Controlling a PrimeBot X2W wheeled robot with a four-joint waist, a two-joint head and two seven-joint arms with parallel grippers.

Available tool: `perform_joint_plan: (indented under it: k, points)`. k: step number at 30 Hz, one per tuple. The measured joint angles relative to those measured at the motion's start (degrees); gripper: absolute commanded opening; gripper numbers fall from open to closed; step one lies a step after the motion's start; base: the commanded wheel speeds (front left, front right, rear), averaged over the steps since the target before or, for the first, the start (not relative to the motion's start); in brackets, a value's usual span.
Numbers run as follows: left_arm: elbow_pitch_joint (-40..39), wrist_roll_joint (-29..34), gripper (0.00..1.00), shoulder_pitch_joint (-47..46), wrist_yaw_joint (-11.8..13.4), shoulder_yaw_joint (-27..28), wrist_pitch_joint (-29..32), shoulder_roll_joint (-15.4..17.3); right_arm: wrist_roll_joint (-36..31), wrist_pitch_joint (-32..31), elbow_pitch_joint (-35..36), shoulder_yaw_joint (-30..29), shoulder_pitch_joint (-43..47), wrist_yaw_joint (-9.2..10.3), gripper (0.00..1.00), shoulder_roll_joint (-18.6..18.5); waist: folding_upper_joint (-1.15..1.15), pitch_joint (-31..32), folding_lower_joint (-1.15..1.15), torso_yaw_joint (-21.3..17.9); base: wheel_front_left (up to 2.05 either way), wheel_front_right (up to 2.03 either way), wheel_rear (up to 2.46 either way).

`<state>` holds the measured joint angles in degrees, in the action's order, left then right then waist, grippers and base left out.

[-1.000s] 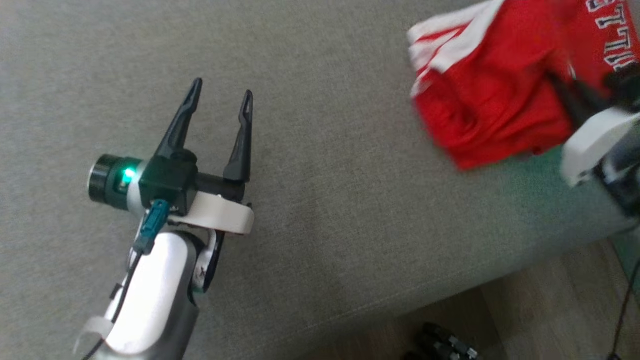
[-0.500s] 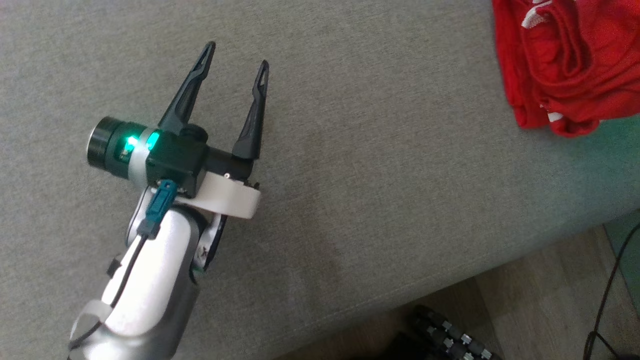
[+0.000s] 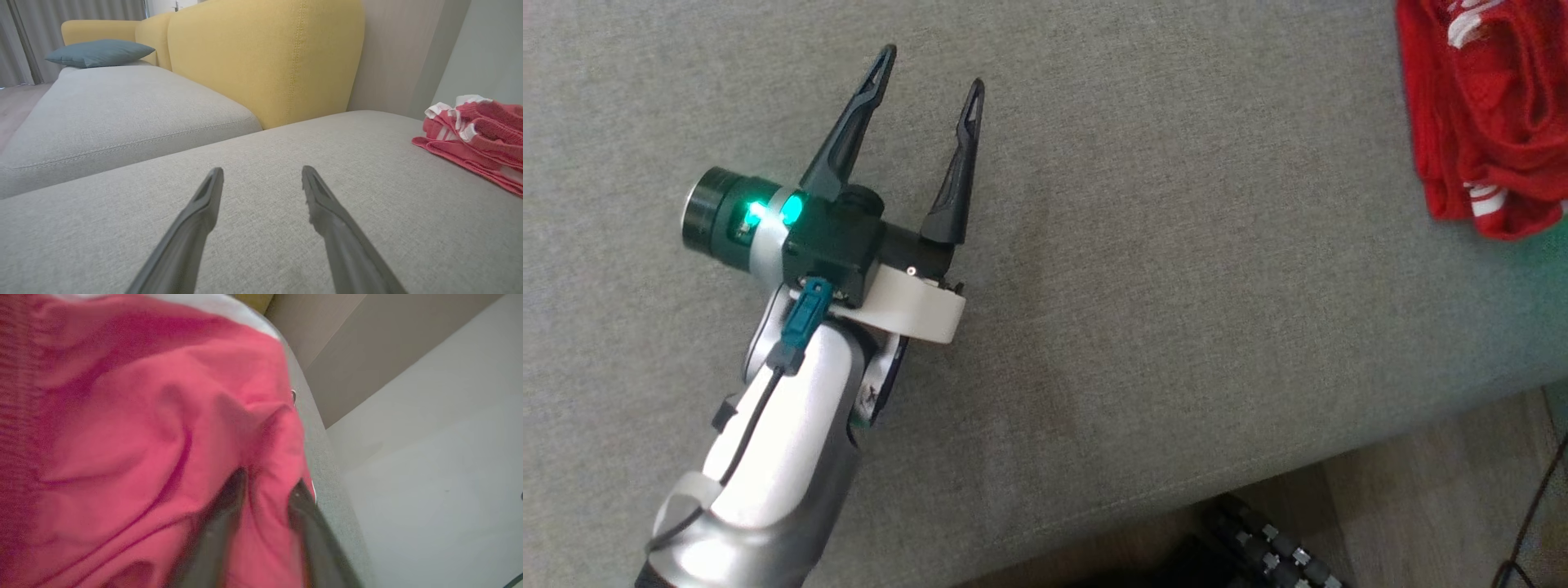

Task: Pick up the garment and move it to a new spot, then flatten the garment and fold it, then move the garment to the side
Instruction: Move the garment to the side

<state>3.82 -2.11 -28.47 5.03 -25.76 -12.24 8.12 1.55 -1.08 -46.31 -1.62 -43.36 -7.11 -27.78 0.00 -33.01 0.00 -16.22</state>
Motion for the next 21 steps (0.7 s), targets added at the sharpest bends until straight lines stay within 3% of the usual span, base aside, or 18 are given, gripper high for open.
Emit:
perform_joint_plan:
  k: [4,9,15,21]
  points:
    - [1.1,-0.8,1.0,0.1,0.0,0.0,-0.7,-0.3,-2.5,2.6,-1.2,-5.7,0.4,0.0,1.0,1.4,0.0,1.3,0.0,0.4,0.0,0.0,0.0]
    - [2.1,-2.0,1.0,1.5,1.0,0.1,-1.5,-0.9,-3.8,8.8,3.5,-11.5,5.0,0.0,1.0,4.6,0.0,4.6,0.0,0.9,0.0,0.0,0.0]
    - [3.2,-3.9,1.0,6.8,2.6,0.8,-1.8,-0.9,-2.0,10.1,17.0,-12.2,17.0,0.0,1.0,12.2,0.0,9.8,0.0,1.8,0.0,0.0,0.0]
    - [3.3,-5.5,1.0,11.0,4.2,2.1,-2.0,-1.0,1.2,6.5,32.4,-9.1,27.7,0.0,1.0,17.8,0.0,14.8,0.0,4.2,0.0,0.0,0.0]
